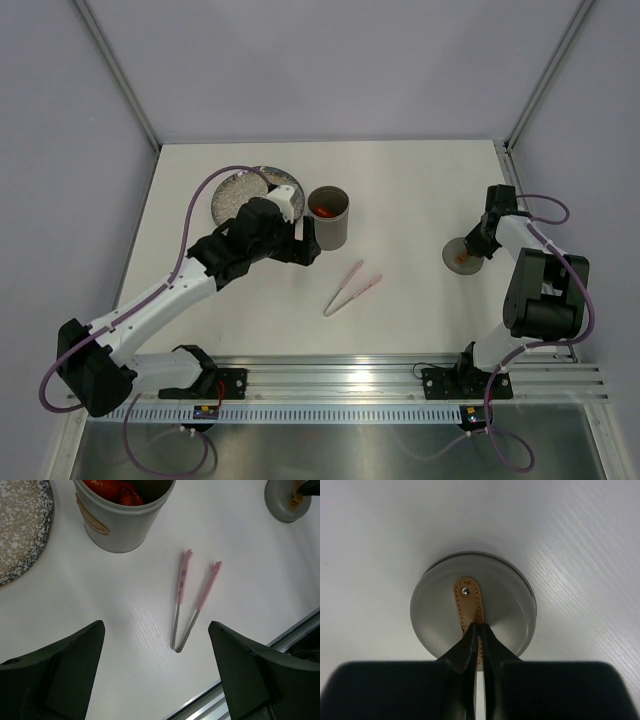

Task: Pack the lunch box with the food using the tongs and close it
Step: Pick up the box lid from the center of the board, then adjust the packing box at the center of the board.

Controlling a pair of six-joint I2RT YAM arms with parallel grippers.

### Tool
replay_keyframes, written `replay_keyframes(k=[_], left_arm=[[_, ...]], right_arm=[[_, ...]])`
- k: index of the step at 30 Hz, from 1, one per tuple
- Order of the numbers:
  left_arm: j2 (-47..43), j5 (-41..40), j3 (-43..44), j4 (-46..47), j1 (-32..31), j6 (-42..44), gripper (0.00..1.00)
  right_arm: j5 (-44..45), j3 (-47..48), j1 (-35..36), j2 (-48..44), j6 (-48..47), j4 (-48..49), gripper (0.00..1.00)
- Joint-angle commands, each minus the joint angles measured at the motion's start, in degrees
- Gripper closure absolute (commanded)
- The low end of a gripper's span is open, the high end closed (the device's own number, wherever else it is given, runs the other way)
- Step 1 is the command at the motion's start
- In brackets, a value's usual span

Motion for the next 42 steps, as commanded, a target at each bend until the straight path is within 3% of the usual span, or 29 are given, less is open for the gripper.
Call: replay_keyframes(k=[1,8,14,23,32,36,42], left_arm=[[-0.2,4.3,-0.9,4.3,2.5,-2.3,0.11],[-1.1,12.5,-1.4,8.5,12.2,-5.7,0.12],[3.9,16.5,0.6,9.8,21.2,-13.6,0.15],[20.6,18.1,12.1,4.8,23.0,-14.7,0.15],[29.3,15.8,21.4,2.9,23.2,-14.5,0.14],[33.6,16.4,23.3,4.1,23.2,-15.6,0.14],[36.9,19.9,23.7,9.8,25.4,-20.4,0.14]], right_arm=[[-0.9,0.2,-0.2,-0.4,-0.8,0.0,0.97],[-3.1,-1.7,-0.2,-4.6,-0.9,0.3,1.00],[-4.6,-2.9,-0.2,-6.6,-1.9,0.7,1.00],[-7.8,-5.0,-0.2,-14.4,-2.0,0.1,1.00],[-16.4,-0.4,0.5,-25.3,-0.5,-2.6,1.00],[-15.7,7.3,6.1,-25.3,1.2,-3.8,1.00],[-14.0,18.1,20.5,-19.9,3.3,-3.6,1.00]])
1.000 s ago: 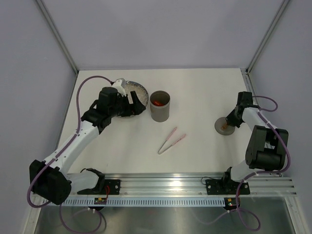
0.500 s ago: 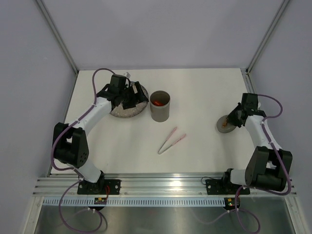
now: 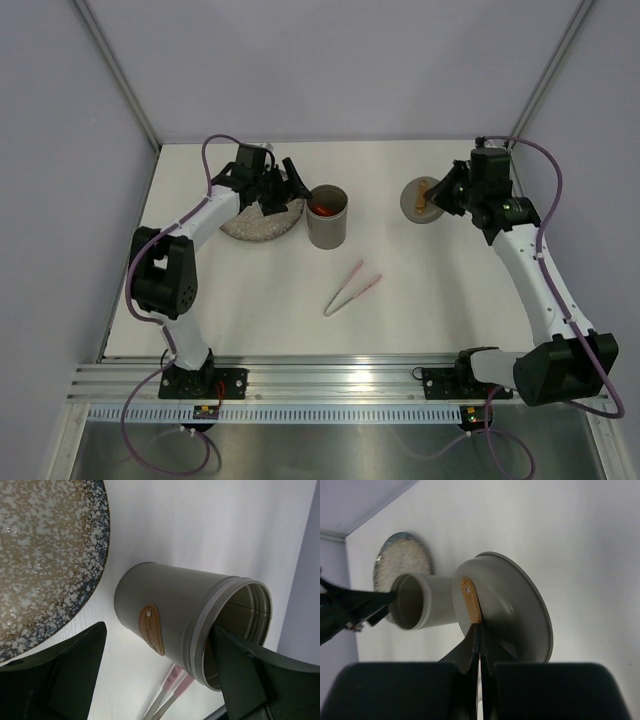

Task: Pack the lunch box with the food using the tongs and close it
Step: Adjust the packing box at the center of the board, then close the box lid on the packing box.

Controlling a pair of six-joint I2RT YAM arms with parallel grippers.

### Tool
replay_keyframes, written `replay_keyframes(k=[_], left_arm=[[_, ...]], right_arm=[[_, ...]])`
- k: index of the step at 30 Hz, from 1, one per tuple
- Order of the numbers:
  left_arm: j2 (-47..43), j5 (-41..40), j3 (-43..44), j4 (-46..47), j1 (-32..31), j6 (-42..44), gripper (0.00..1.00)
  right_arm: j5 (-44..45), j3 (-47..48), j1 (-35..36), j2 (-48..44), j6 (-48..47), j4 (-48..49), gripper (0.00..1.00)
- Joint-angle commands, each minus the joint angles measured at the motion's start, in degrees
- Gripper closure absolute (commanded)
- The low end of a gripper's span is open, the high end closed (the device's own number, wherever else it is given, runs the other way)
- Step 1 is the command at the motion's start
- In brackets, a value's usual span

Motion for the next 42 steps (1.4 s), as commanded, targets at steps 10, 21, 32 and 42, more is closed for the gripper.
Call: replay_keyframes(k=[10,21,32,42], left_arm=[[9.5,9.1,7.2,7.9,2.9,-4.9,0.16],[6.1,15.1,2.3,10.8,-2.8,-2.3,0.18],[0.7,17.8,1.9,10.0,-8.4,-0.9,0.18],[-8.5,15.2,-0.8,10.1,-3.1,-0.6,0.18]], right_arm=[[-1.7,18.8,14.7,11.9,2.9,1.8,1.00],[-1.6,19.5,16.3,14.8,3.3,3.1,1.00],[-0.7,18.3,16.4,13.8,3.3,3.0,1.00],[-3.5,18.1,16.6,15.6,4.1,3.7,1.00]])
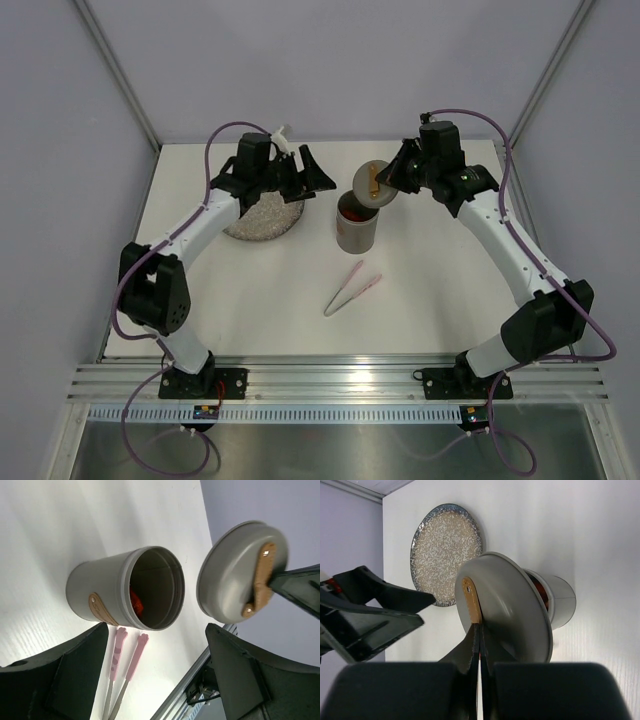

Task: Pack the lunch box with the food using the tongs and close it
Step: Close the box lid on the packing box.

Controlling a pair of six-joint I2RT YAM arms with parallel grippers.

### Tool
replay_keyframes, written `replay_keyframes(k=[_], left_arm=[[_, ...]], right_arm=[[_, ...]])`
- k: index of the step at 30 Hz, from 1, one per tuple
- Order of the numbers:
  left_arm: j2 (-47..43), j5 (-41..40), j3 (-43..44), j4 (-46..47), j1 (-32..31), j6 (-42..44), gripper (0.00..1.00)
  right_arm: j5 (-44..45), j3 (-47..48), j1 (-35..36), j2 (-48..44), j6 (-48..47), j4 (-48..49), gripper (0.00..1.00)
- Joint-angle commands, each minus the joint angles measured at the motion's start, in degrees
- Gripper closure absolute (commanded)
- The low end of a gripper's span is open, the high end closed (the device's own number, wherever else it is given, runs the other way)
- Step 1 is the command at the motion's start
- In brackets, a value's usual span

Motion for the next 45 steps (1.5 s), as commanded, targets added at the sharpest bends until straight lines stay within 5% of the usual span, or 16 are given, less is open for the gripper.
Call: replay_keyframes(k=[1,20,45], left_arm=[[-3.7,-0.1,-2.2,1.9,2.2,0.1,0.18],[-7.5,0.2,-7.9,2.7,6.8,-0.9,0.18],[-8.4,0.2,-11.0,2.7,7.7,-0.3,0.18]], right_arm=[[-2.1,0.6,0.7,0.5,0.8,2.9,1.00],[-8.9,-0.3,0.6,7.2,10.1,5.2,1.00],[-17.5,-13.8,-6.6,9.4,22.0,20.4,1.00]])
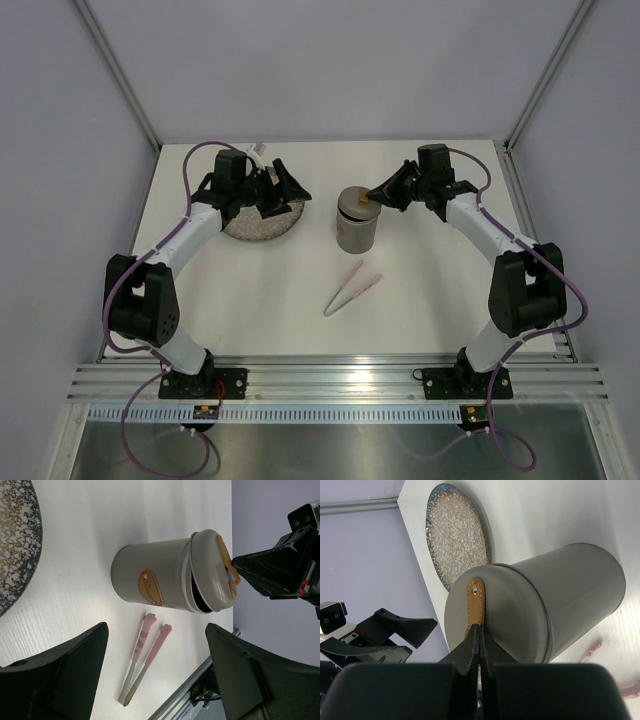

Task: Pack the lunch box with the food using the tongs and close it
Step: Close the box lid on the packing box.

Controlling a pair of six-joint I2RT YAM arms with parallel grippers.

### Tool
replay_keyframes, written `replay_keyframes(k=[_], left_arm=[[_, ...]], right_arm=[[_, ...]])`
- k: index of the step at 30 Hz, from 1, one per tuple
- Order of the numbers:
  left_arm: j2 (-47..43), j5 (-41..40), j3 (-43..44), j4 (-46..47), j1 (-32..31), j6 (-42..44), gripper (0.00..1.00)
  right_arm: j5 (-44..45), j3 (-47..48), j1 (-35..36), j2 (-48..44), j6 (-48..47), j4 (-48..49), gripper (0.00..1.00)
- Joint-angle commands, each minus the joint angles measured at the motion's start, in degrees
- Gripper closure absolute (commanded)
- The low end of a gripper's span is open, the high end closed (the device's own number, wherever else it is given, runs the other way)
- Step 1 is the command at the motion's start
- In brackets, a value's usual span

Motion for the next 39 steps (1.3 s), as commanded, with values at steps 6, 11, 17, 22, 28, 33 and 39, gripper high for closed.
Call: replay_keyframes(k=[6,11,17,22,28,33,39], left_arm=[[-1.6,0.2,0.2,1.8,0.2,1.1,0.18],[-1.2,0.3,0.2,2.1,0.2,1.1,0.18],[-1.0,0.3,0.3,2.1,0.2,1.1,0.18],[-1.0,0.0,0.2,2.0,0.3,1.3,0.18],[-1.1,0.0,-0.2,2.1,0.3,1.1,0.18],[-1.4,0.1,-0.6,2.2,0.3,0.8,0.18],[-1.9,0.0,-0.9,2.1,0.3,1.0,0.18]], right_arm=[[-1.7,0.4,-0.2,-0.1,0.1,3.9,1.00],[3.0,2.3,1.5,-2.0,-3.6,-0.3,1.00],[5.1,1.4,3.4,-4.2,-6.3,0.5,1.00],[6.2,1.7,4.2,-5.2,-8.7,0.1,1.00],[7.0,3.2,4.8,-5.1,-10.1,-1.3,1.00],[6.2,3.3,4.8,-3.8,-10.1,-0.8,1.00],[5.5,3.5,4.9,-1.6,-9.6,-0.3,1.00]])
